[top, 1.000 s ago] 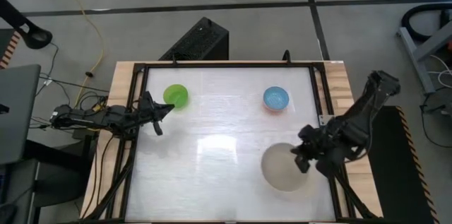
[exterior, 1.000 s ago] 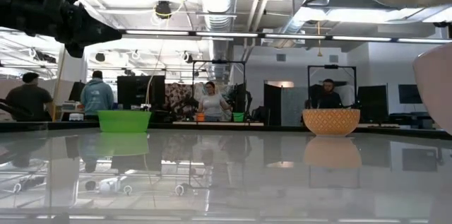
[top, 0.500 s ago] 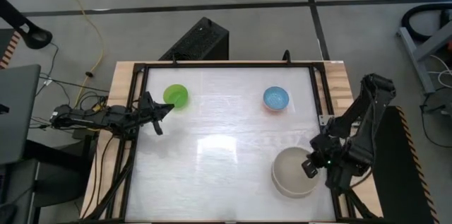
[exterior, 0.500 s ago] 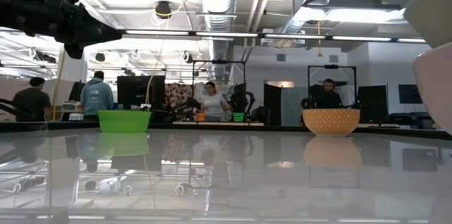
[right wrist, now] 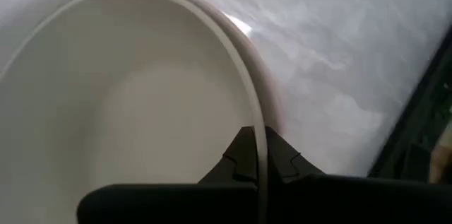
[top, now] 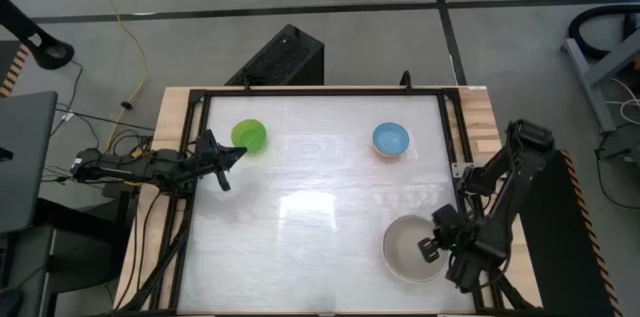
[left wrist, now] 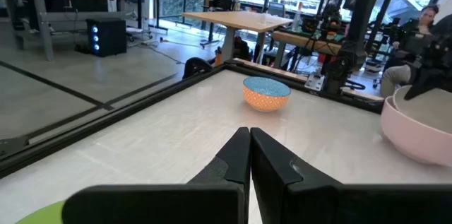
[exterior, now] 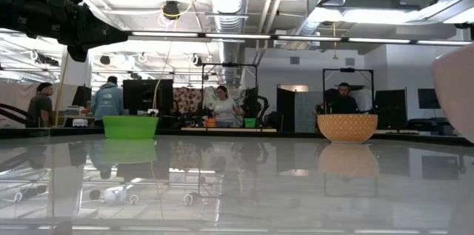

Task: Nest bowls inside each other
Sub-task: Stack the gray bowl on top of the white bowl

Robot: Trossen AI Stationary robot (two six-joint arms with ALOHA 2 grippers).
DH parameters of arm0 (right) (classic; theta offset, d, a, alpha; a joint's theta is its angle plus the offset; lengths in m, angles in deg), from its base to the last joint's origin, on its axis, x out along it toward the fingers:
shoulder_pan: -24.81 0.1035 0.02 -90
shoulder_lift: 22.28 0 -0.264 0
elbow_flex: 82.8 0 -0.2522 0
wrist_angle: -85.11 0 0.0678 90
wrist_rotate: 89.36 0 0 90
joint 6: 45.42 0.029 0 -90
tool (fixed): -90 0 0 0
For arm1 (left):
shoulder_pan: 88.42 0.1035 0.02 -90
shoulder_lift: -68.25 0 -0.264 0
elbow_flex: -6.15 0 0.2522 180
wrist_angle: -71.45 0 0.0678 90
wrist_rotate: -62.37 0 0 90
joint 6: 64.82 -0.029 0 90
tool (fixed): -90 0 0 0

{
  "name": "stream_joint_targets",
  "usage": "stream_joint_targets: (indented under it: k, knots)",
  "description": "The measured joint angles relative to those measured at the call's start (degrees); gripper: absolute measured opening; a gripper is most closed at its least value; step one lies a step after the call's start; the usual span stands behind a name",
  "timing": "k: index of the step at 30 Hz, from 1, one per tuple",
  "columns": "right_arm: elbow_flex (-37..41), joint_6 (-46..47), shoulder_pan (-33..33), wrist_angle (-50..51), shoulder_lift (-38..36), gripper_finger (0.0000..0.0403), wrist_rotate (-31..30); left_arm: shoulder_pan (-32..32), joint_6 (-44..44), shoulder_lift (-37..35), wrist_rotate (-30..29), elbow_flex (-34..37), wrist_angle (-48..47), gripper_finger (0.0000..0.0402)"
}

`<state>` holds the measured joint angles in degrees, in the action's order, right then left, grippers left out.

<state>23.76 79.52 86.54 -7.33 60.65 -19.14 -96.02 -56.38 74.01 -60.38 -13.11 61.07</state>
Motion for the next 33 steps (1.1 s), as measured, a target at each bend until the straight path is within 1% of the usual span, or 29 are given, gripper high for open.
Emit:
stream_joint_targets:
  k: [2,8,18,23,31,33]
  knots:
    - [0.0,0.61,-0.04,-0.11,0.93,0.0009,1.42,-0.02,0.0,0.0,0.0,0.0,0.0,0.0]
    - [-0.02,0.83,-0.02,0.02,2.09,0.003,1.46,0.0,0.3,0.0,0.0,0.0,0.0,0.0]
    - [-0.04,1.94,-1.12,0.39,2.11,0.0023,1.61,0.0,0.83,0.0,0.0,0.0,0.0,0.0]
    - [-0.13,1.94,-3.48,-0.07,3.03,0.0008,1.02,-0.02,0.83,0.0,0.0,0.0,0.0,0.0]
    - [-0.11,0.48,-8.82,-1.72,4.65,0.001,-0.19,0.0,0.44,0.0,0.0,0.0,0.0,0.0]
    - [-0.05,-1.63,-10.59,-3.09,5.1,0.001,-1.36,-0.02,0.44,0.0,0.0,0.0,0.0,0.0]
